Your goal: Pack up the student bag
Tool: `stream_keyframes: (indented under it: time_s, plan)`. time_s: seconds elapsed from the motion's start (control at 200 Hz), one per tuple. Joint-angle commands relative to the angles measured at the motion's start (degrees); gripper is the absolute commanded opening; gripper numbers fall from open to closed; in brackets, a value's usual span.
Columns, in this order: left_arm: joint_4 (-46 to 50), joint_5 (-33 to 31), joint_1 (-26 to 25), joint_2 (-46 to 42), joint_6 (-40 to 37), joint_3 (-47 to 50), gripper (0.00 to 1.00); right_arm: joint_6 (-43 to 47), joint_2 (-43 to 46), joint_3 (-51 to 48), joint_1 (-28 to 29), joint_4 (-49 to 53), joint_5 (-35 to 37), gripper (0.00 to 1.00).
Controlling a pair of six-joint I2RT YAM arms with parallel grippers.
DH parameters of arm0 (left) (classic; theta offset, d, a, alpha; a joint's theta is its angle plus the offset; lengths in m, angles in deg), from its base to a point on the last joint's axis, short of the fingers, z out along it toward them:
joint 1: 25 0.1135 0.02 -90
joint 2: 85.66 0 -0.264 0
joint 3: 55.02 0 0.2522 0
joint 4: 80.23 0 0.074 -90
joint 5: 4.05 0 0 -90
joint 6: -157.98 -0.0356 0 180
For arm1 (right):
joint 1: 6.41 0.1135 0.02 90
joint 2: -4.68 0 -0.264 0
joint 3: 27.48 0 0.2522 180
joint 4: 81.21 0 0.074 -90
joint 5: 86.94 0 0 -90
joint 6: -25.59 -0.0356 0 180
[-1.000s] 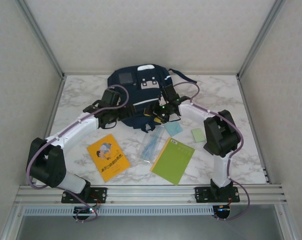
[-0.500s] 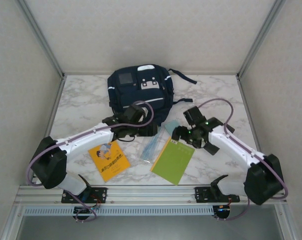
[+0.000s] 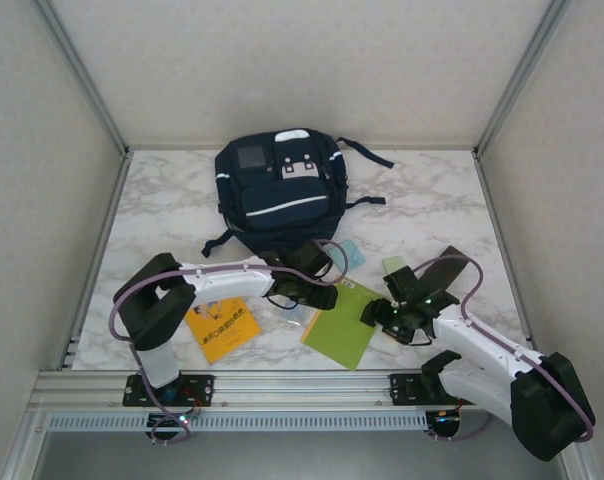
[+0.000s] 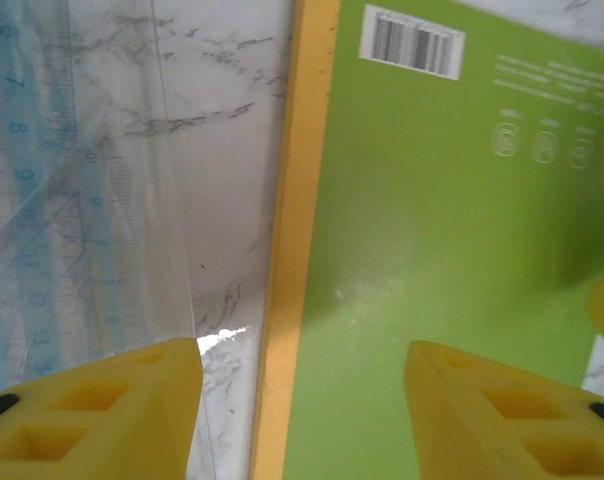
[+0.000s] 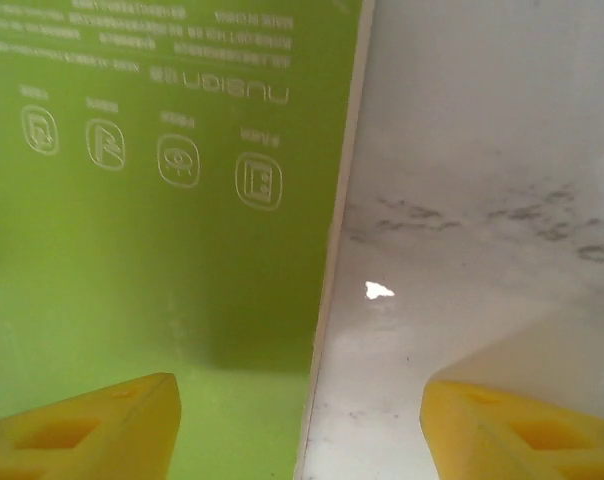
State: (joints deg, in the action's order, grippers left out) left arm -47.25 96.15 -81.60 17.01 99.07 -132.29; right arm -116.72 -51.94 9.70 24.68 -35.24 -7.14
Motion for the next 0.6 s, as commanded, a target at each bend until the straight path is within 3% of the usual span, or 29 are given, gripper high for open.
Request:
stream_keyframes:
  time_s: [0.0,0.33,0.47,0.596]
  plan:
    - [1.5,-0.2,-0.3,2.3,0.3,-1.6,0.52,-2.9,-0.2,-3.3,0.5,-8.9,-2.0,0.61]
    - [2.3,-0.2,-0.1,8.2,0.4,-2.4,0.46,-5.0,-7.5,-3.9,2.2,-19.1,-3.4,0.49]
    - [2.5,0.1,-0.1,8.9,0.5,-2.7,0.42,-5.1,-10.5,-1.3,3.5,-20.1,-4.0,0.41]
    - [2.8,0.1,0.0,8.9,0.5,-2.9,0.39,-5.5,-9.8,-0.3,4.2,-18.8,-3.3,0.4]
